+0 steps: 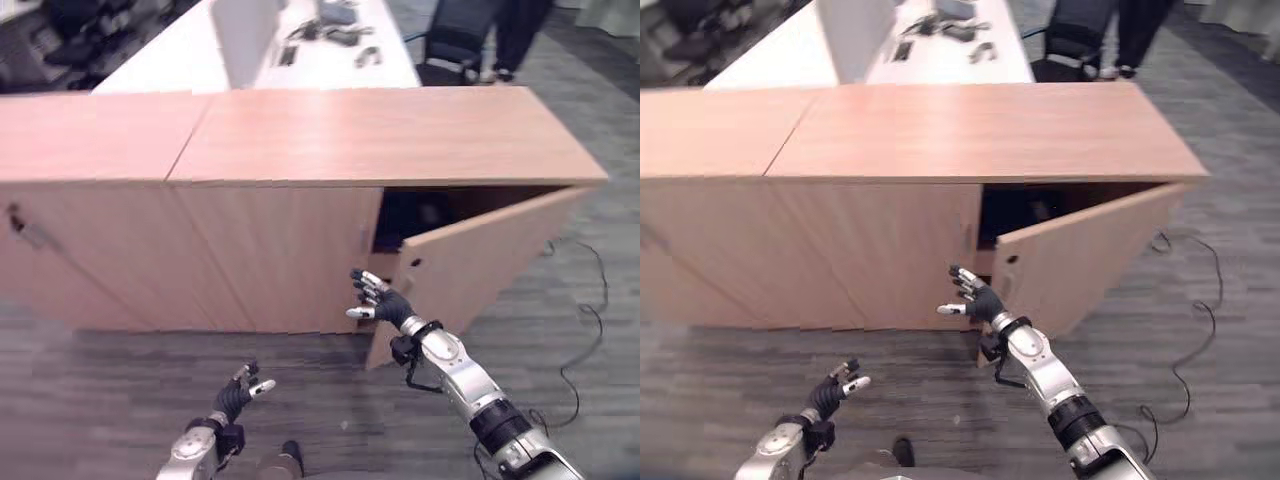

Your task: Put the empty folder in the office cabinet

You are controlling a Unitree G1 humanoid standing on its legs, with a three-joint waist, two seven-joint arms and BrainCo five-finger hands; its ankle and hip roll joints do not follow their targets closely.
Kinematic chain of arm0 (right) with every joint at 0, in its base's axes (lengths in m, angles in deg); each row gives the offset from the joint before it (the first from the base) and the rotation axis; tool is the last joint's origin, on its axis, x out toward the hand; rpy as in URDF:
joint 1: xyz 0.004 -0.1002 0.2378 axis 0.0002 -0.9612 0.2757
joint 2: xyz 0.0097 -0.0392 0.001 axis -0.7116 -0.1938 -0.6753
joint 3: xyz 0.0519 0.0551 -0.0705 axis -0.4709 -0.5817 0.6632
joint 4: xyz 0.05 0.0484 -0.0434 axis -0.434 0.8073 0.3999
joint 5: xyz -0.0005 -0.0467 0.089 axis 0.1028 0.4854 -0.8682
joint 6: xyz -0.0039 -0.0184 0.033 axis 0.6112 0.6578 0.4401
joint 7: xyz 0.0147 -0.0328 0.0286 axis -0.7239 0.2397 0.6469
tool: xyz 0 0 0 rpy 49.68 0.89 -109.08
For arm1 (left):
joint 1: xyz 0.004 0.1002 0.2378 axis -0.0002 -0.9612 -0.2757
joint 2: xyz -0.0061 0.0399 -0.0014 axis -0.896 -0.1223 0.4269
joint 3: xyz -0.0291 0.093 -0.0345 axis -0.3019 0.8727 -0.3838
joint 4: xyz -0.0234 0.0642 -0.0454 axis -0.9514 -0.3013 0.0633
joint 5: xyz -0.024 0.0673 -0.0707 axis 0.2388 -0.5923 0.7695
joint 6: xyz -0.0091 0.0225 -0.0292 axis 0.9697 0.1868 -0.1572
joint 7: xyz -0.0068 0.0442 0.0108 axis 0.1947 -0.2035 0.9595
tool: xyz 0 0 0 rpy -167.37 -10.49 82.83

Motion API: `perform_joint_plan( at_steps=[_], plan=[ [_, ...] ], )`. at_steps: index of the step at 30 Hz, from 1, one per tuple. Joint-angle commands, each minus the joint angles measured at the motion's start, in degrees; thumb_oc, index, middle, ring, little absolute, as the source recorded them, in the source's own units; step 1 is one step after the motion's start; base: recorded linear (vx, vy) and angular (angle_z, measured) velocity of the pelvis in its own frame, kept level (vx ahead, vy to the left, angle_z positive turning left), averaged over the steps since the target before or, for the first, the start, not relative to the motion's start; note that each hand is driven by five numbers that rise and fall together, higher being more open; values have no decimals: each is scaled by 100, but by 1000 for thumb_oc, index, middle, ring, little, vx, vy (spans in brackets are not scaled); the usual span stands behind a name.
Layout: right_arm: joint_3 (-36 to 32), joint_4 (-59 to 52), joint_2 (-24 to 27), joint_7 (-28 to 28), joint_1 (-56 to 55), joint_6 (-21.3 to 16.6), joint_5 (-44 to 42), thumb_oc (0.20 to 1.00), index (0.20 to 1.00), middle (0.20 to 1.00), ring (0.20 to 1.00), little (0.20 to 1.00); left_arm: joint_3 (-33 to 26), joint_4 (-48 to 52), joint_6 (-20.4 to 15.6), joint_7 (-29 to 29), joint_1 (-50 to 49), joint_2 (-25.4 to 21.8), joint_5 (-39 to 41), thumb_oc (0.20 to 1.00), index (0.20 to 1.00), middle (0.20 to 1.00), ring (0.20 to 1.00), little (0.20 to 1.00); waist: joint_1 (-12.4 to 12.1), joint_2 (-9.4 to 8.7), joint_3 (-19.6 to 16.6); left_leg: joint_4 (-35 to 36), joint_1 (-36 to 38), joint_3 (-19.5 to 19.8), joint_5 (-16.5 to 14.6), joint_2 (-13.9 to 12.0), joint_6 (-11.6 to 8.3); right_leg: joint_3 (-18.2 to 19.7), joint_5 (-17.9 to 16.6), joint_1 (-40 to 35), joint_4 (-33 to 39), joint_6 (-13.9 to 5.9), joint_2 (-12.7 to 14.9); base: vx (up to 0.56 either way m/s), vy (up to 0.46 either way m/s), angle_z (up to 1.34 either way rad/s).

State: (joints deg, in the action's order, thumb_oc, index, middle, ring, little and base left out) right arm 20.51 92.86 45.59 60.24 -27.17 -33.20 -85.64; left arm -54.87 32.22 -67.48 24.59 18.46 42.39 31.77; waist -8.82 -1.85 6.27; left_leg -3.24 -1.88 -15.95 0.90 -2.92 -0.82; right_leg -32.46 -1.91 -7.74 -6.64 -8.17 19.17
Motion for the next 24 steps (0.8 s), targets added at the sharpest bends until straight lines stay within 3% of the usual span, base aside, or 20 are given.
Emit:
perform_joint_plan(
  at_steps=[1,2,4,6,8,10,15,17,21,24],
  plan=[
    [-244,333,504,-429,545,-440,-310,1000,1000,1000,1000,1000,42,384,-163,210,67,-286,1,1000,1000,1000,1000,1000,-122,147,-34,-132,144,204,-383,-298,-38,300,252,291,-1397,-425,82,116,138,49],
    [-441,641,681,-531,709,-457,-317,1000,1000,1000,1000,1000,63,438,-168,242,77,-395,54,1000,1000,1000,1000,1000,-153,171,48,-176,171,349,-399,-285,7,479,41,469,-1777,-558,120,47,18,28],
    [-640,924,843,-596,818,-482,-387,1000,1000,1000,1000,1000,77,488,-161,279,108,-452,115,1000,1000,1000,1000,1000,-188,196,80,-164,179,458,-389,-296,14,667,11,603,-1877,-612,89,54,-42,47],
    [-937,1809,1480,-732,1191,-489,-630,1000,1000,1000,1000,1000,168,609,-198,369,171,-642,278,1000,1000,1000,1000,1000,-244,163,52,67,315,821,-381,-258,-124,926,291,520,-1188,-525,75,148,-153,55],
    [-1055,2308,1946,-779,1473,-523,-818,1000,1000,1000,1000,1000,221,613,-224,394,248,-775,374,1000,1000,1000,1000,1000,-190,125,22,206,392,1064,-376,-233,-266,1186,164,592,-335,-506,66,198,-188,70],
    [-1142,2734,2392,-663,1590,-461,-950,1000,1000,1000,1000,1000,245,579,-234,452,346,-840,428,1000,1000,1000,1000,1000,-74,71,17,244,440,1312,-401,-204,-346,1783,124,570,179,-593,-52,136,-121,64],
    [-1049,3422,2817,-506,2076,-388,-1030,1000,1000,1000,1000,1000,277,580,-259,499,287,-849,408,1000,1000,1000,1000,1000,-95,-21,-162,335,466,1342,-348,-204,-403,1778,-135,358,509,-621,-70,88,-117,82],
    [-800,3905,3112,-263,2412,-277,-1056,1000,1000,1000,1000,1000,327,765,-200,563,154,-787,490,1000,1000,1000,1000,1000,-108,-4,-314,515,554,1415,-208,-328,-508,1637,-85,96,808,-573,-252,113,-184,25],
    [-426,4033,2991,-38,2535,-168,-817,1000,1000,1000,1000,1000,369,822,-173,590,37,-726,431,1000,1000,1000,1000,1000,-66,51,-359,683,660,1401,-78,-468,-617,1531,-23,-95,1037,-500,-419,15,-129,-2],
    [-360,3617,2635,-31,2341,-189,-884,1000,1000,1000,1000,1000,337,793,-185,517,-25,-631,407,1000,1000,1000,1000,1000,35,114,-348,721,691,1354,-16,-560,-663,1558,37,-108,1083,-431,-523,-32,-89,-4]
  ],
)
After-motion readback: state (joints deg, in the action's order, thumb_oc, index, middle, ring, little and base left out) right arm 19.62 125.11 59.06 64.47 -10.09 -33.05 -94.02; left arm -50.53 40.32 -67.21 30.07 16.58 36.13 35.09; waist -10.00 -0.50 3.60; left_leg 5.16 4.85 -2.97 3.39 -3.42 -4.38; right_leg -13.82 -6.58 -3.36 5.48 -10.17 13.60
